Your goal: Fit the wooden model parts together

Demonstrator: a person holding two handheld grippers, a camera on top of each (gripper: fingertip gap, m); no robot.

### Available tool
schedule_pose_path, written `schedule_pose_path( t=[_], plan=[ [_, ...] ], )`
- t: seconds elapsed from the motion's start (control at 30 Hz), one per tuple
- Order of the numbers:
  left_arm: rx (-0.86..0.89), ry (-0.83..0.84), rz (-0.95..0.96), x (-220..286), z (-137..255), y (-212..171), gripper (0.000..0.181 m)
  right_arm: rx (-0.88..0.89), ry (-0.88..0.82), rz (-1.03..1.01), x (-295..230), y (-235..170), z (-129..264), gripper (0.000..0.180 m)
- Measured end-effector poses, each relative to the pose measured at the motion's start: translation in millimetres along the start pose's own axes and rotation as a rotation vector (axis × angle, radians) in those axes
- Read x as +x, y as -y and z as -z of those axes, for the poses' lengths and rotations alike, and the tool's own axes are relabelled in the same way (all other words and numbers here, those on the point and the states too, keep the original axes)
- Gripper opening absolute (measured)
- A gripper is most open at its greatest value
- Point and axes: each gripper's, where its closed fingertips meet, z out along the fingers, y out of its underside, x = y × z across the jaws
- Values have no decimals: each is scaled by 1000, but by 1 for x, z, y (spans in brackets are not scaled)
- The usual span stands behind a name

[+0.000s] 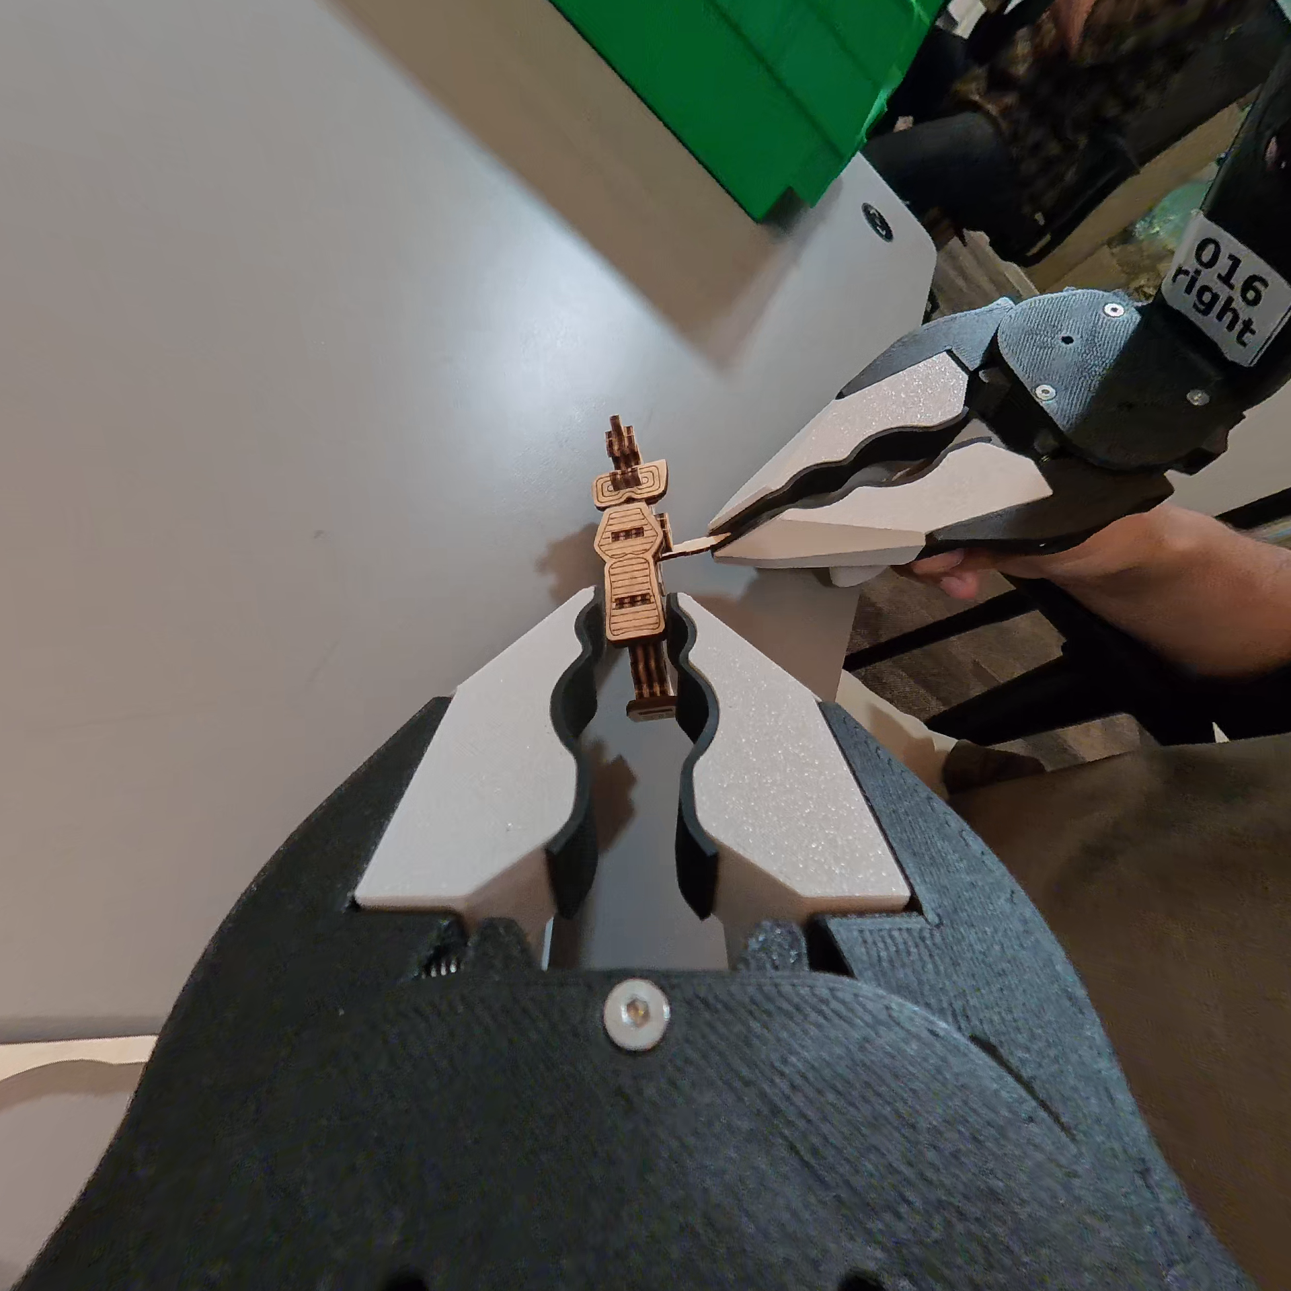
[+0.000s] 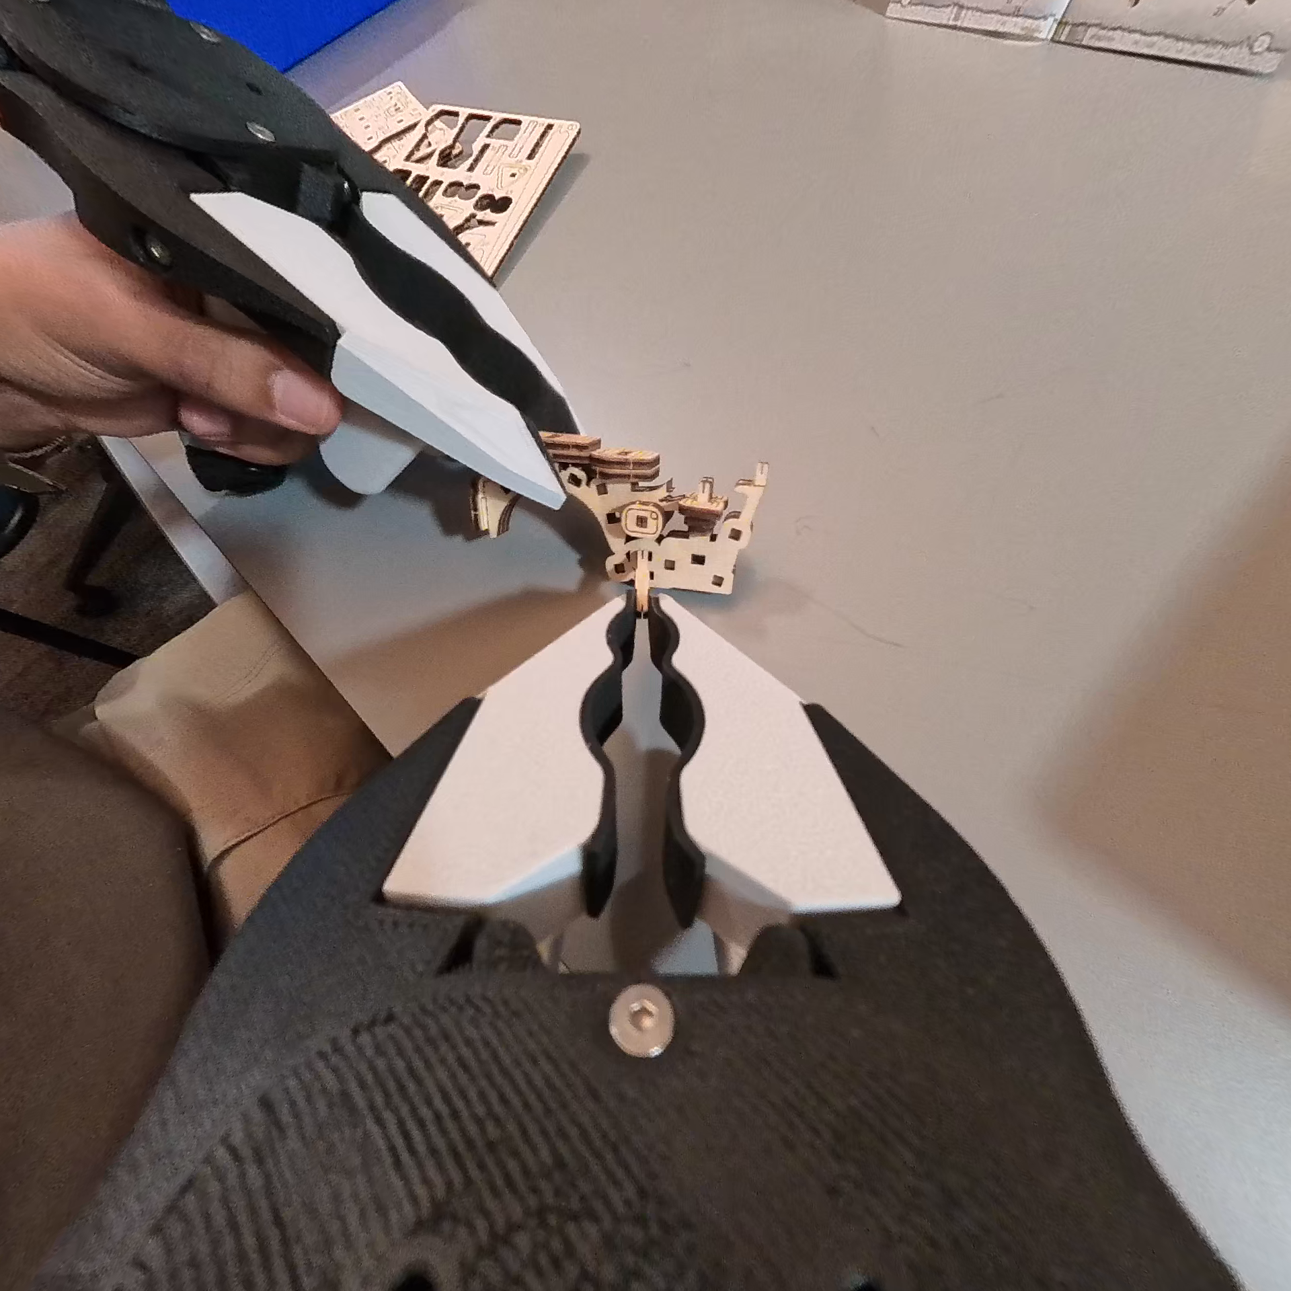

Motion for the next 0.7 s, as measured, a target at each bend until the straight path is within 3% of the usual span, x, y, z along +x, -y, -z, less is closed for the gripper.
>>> schedule_pose_path(
  t=[0.33,0.7],
  plan=[
    [11,-3,-5,2,0,2,14,-18,-57,93,-1,0,1,2],
    [5,11,-22,4,-3,0,14,-21,-49,24,-1,-2,4,2]
  ],
)
